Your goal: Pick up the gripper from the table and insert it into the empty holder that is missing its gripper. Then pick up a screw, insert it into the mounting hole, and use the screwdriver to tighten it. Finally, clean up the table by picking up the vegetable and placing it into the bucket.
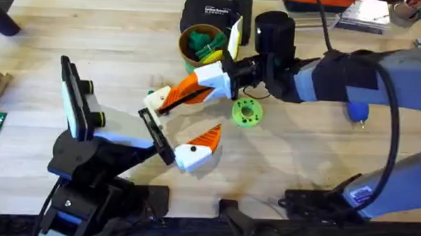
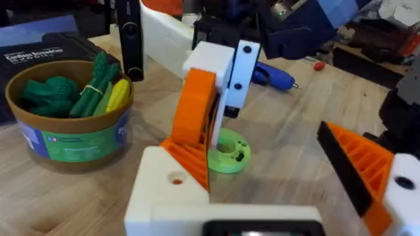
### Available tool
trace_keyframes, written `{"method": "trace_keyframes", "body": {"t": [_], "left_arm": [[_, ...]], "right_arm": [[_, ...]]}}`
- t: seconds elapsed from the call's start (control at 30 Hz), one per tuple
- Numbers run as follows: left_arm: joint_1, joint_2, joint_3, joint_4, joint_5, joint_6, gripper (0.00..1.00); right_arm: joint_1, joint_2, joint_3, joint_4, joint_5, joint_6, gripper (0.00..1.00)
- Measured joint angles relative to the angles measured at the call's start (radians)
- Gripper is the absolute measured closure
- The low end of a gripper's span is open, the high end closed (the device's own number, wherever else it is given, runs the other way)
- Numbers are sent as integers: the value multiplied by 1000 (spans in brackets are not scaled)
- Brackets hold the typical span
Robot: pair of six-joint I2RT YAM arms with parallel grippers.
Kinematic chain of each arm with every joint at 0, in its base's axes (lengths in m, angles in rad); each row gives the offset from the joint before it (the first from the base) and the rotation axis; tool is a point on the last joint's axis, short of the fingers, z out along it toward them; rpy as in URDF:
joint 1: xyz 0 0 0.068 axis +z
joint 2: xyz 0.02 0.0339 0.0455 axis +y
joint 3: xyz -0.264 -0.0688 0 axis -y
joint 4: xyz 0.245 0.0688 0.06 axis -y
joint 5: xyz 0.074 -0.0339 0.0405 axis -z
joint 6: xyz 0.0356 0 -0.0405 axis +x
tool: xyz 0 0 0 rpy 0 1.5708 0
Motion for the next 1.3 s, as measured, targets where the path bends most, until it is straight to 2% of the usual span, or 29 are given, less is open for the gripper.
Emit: {"method": "trace_keyframes", "body": {"t": [0.03,0.1,0.13,0.33,0.57,0.63,0.77,0.83,1.3], "left_arm": [[0,0,0,0,0,0,16],[0,0,0,0,1,3,15],[-1,0,1,0,12,7,14],[-10,0,1,-2,30,14,15],[-10,0,1,-2,28,27,15],[-10,0,1,-2,40,26,15],[-12,0,1,-3,57,26,16],[-12,0,1,-3,60,26,15],[-12,0,1,-3,63,26,15]], "right_arm": [[0,0,0,0,0,0,988],[2,0,0,-1,6,-1,842],[5,1,0,-1,15,-1,799],[20,6,1,-2,38,0,719],[18,11,1,-7,43,0,507],[17,11,1,-2,46,0,400],[18,10,2,0,49,0,41],[16,7,2,-1,52,0,10],[-52,-115,2,-9,127,-57,7]]}}
